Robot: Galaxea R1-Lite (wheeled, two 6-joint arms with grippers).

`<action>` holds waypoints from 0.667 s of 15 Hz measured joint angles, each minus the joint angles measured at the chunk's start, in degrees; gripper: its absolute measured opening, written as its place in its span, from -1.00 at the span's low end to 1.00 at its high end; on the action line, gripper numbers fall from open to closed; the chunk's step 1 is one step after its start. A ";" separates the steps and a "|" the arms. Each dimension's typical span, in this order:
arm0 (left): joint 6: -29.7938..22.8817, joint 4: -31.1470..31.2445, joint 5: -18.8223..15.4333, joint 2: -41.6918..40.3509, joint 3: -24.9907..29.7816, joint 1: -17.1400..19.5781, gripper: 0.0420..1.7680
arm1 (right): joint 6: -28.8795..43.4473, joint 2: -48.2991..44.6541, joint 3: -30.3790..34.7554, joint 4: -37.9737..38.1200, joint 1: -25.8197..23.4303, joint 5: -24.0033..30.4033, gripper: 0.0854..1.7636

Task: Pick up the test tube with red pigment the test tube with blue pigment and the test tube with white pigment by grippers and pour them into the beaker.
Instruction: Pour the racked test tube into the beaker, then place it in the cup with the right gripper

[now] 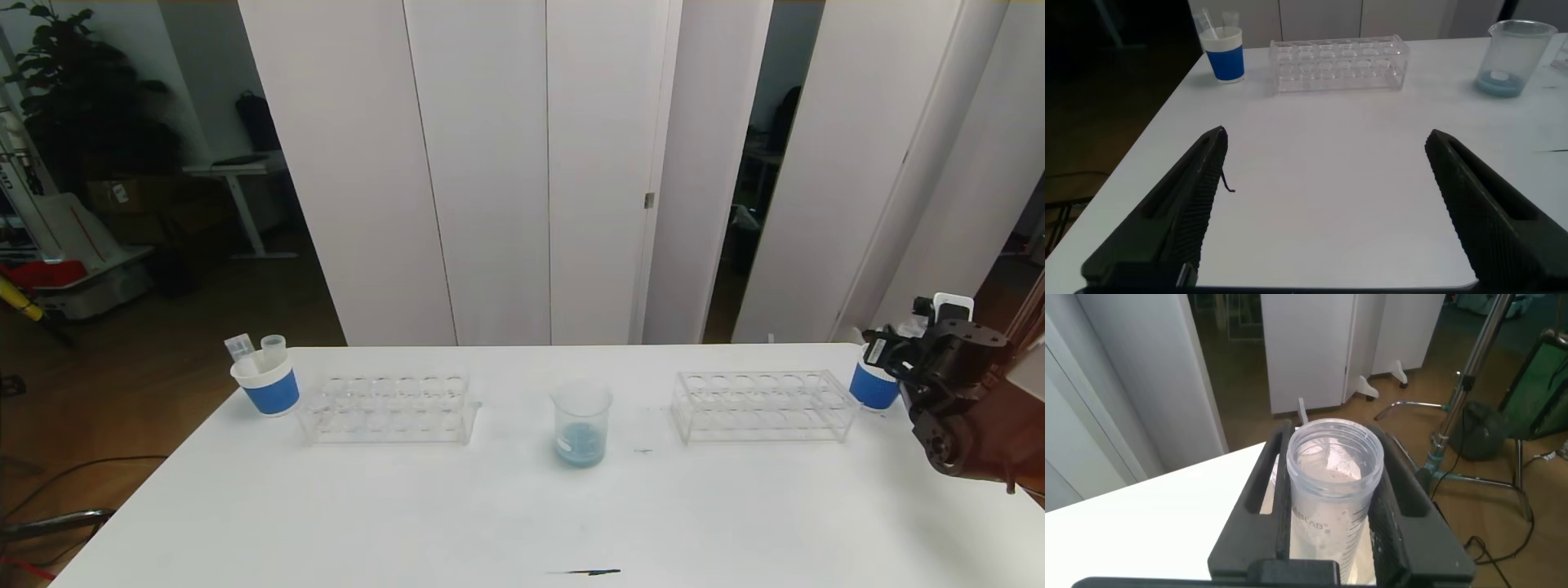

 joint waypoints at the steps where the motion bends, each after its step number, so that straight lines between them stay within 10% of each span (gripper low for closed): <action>1: 0.01 0.00 0.00 0.00 0.00 0.00 0.95 | -0.02 -0.17 0.00 0.00 0.00 0.02 -0.02; 4: 0.01 0.00 -0.02 0.00 0.00 0.00 0.95 | -0.09 -0.89 0.00 0.00 0.00 0.02 0.96; 10: 0.01 0.00 0.00 0.00 0.00 0.00 0.95 | 0.00 -3.62 0.13 0.17 -0.13 0.27 0.99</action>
